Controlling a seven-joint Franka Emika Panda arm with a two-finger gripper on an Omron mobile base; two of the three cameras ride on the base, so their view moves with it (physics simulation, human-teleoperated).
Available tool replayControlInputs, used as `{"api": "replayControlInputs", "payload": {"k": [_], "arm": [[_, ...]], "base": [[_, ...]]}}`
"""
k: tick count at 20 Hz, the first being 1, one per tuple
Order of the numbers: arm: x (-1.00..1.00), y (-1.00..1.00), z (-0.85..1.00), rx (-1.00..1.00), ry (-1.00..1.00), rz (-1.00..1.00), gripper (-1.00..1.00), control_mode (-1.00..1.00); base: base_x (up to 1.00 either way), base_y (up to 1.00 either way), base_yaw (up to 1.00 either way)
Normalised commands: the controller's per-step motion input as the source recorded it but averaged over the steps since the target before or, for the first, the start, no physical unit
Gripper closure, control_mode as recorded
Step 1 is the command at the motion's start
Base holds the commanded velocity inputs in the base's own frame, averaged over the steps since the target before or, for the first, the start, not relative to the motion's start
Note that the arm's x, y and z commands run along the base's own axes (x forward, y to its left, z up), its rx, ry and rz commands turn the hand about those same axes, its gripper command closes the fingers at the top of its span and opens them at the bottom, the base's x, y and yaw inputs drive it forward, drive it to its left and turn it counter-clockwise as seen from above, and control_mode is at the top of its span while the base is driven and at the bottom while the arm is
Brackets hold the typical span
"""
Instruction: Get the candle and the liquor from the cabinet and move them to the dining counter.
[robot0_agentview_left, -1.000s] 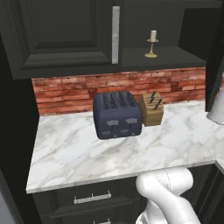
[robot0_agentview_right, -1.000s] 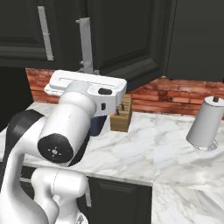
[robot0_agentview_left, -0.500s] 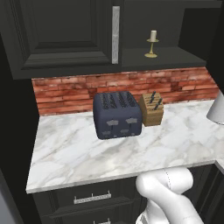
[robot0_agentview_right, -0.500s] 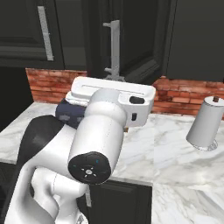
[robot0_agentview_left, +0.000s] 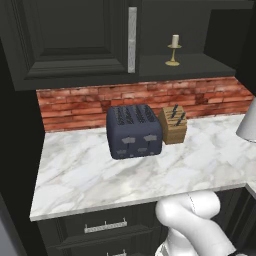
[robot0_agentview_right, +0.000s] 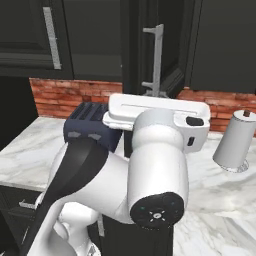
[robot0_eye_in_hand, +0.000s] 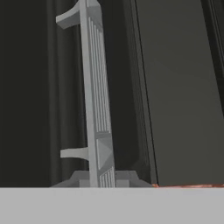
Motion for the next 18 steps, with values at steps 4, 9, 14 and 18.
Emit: {"api": "replayControlInputs", "payload": {"k": [4, 9, 14, 18], "arm": [[0.00, -0.46, -0.03, 0.00, -0.01, 0.04, 1.00, -1.00], [0.00, -0.30, -0.04, 0.00, -0.02, 0.02, 1.00, -1.00], [0.00, 0.00, 0.00, 0.00, 0.00, 0.00, -1.00, -1.00], [0.00, -0.02, 0.00, 0.00, 0.00, 0.00, -1.00, -1.00]], "base": [[0.00, 0.00, 0.00], [0.00, 0.00, 0.00], [0.00, 0.00, 0.00], [0.00, 0.00, 0.00]]}}
